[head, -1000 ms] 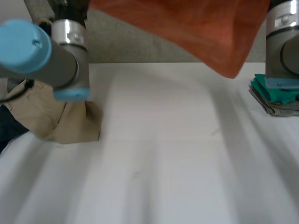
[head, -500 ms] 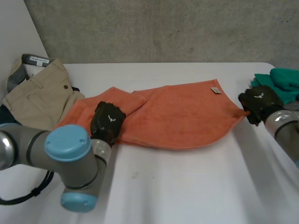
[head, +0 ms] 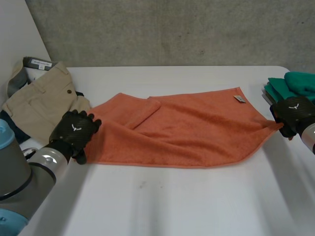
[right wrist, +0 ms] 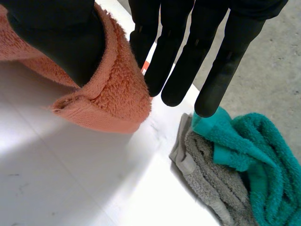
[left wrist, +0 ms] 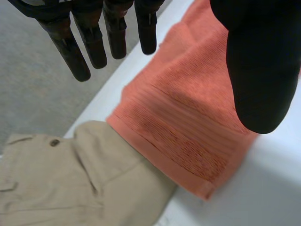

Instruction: Fold the laundry.

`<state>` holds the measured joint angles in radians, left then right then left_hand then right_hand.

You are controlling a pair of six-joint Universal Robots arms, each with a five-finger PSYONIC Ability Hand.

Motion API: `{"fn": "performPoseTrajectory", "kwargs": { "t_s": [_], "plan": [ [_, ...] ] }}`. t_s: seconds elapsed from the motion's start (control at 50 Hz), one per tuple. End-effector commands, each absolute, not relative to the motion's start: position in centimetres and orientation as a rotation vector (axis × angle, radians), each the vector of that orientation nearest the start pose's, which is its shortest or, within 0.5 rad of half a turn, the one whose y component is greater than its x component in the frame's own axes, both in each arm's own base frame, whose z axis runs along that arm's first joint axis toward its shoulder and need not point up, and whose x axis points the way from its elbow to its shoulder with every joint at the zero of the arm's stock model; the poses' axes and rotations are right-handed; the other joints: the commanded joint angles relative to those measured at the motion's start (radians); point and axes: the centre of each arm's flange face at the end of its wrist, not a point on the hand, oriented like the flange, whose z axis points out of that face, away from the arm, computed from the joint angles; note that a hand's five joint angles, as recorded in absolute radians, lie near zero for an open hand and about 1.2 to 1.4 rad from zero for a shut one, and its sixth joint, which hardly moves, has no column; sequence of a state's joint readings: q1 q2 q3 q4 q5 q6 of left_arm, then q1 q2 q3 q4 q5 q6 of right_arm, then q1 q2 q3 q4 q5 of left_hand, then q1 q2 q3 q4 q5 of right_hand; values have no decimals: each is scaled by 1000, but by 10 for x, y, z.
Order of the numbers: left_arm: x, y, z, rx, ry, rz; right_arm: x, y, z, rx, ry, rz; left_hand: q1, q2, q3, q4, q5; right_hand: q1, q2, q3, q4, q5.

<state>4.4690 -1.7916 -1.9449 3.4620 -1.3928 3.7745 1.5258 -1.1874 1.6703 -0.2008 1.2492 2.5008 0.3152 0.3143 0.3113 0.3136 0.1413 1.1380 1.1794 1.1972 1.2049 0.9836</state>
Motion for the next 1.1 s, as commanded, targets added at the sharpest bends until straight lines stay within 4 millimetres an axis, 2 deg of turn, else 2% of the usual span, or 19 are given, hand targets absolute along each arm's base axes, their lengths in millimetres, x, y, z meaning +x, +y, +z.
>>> {"fn": "performPoseTrajectory", "kwargs": {
  "t_s": [0.02,0.1,0.32,0.46,0.72,0.86,0.9,1.0,1.06,1.1],
  "plan": [
    [-206,-257,136,1220,2209,-1761,147,-343,169,-1079,2395,-1966,148,149,152,149,147,258,217,199,191,238],
    [-202,-266,127,1206,2231,-1736,148,-342,167,-1081,2397,-1955,154,155,158,155,153,258,217,199,191,238],
    [-208,-286,107,1225,2253,-1711,147,-338,162,-1081,2409,-1929,259,260,263,261,259,258,217,199,191,238],
    [-209,-300,109,1205,2222,-1746,148,-335,158,-1085,2412,-1911,603,603,607,604,602,258,217,199,191,238],
    [-215,-316,103,1214,2202,-1765,148,-331,155,-1087,2420,-1890,615,616,619,616,614,258,217,199,191,238],
    [-218,-323,107,1212,2176,-1790,149,-330,154,-1088,2421,-1885,641,642,645,643,640,258,217,199,191,238],
    [-218,-325,107,1213,2175,-1789,149,-330,155,-1088,2420,-1887,708,709,712,710,708,258,217,199,191,238],
    [-219,-326,109,1209,2170,-1792,148,-330,154,-1086,2423,-1883,1080,1081,1084,1082,1080,258,217,199,191,238],
    [-220,-325,110,1212,2172,-1788,148,-329,154,-1086,2423,-1883,1079,1079,1082,1080,1078,258,217,199,191,238],
    [-222,-320,111,1226,2181,-1780,148,-329,154,-1086,2424,-1881,716,717,720,718,716,258,217,199,191,238]
  ]
}}
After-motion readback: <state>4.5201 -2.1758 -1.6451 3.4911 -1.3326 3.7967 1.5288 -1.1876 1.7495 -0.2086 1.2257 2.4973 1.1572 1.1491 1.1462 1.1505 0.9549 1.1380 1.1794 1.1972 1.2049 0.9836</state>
